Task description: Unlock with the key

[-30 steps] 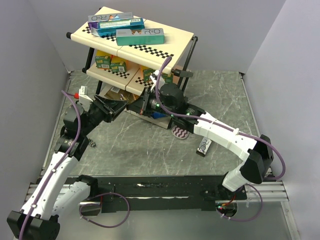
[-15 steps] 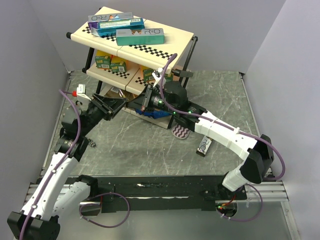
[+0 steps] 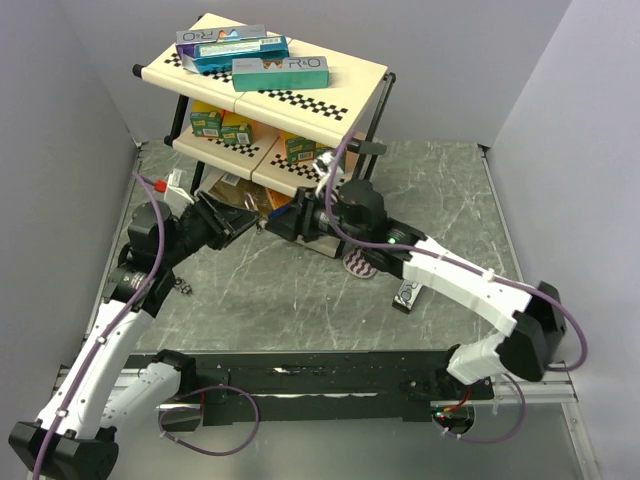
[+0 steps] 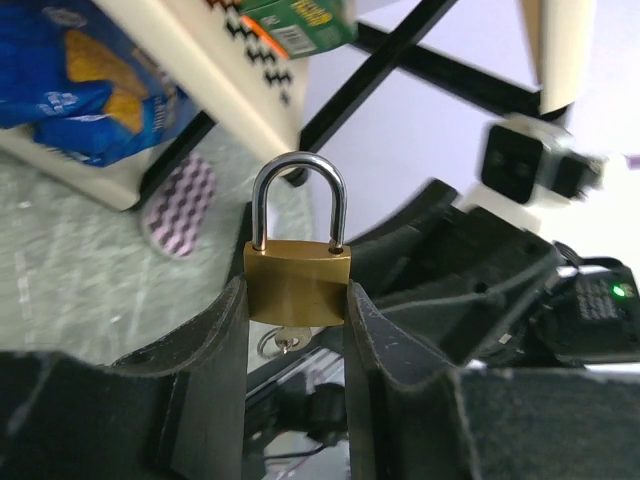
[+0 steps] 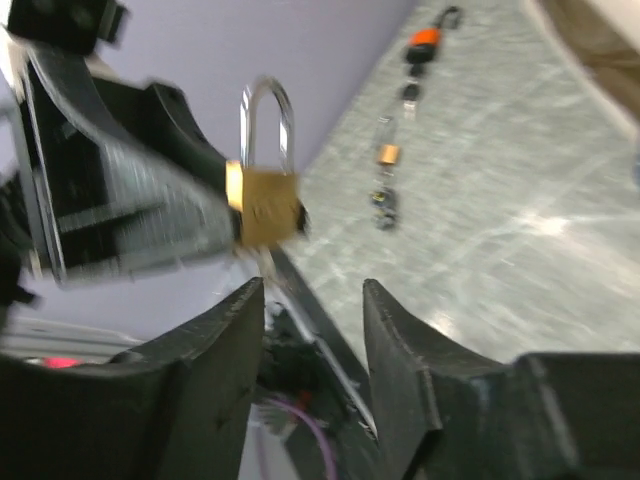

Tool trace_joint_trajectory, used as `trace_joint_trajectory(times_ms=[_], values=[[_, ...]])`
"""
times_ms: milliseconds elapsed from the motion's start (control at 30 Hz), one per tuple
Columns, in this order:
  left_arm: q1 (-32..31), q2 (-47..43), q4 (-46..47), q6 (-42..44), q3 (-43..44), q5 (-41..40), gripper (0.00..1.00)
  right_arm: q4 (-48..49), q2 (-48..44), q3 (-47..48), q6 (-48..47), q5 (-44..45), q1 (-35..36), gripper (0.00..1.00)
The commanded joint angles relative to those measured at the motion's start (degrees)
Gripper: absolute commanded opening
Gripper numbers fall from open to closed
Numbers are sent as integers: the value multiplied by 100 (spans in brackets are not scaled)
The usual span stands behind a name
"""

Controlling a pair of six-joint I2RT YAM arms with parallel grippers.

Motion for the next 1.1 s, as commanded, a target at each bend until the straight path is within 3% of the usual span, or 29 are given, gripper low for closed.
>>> trace_joint_trajectory(times_ms=[0,200,233,367,600,833,1067], values=[[131,32,-357,832,467,362,1,-60,-1040,-498,-859,435,42,53],[490,-3,-50,1702,362,1670,1,-374,-1553,-421,-1561,-222,16,64],[517,32,-93,2016,388,1889,1,-472,-1544,-211,-1659,-459,-1,71],[527,129,-541,2730,652,3013,1,-1016,-1290,563,-2160,-1277,-142,74],[491,41,-270,2767,538,4253,1,-1526,-411,1714,-2758,-2675,-265,77],[377,6,108,2486,398,4730,1,-1431,204,2304,-2636,-3738,-265,78],[351,6,249,2379,353,4783,1,-1343,319,2155,-2477,-4205,-265,77]])
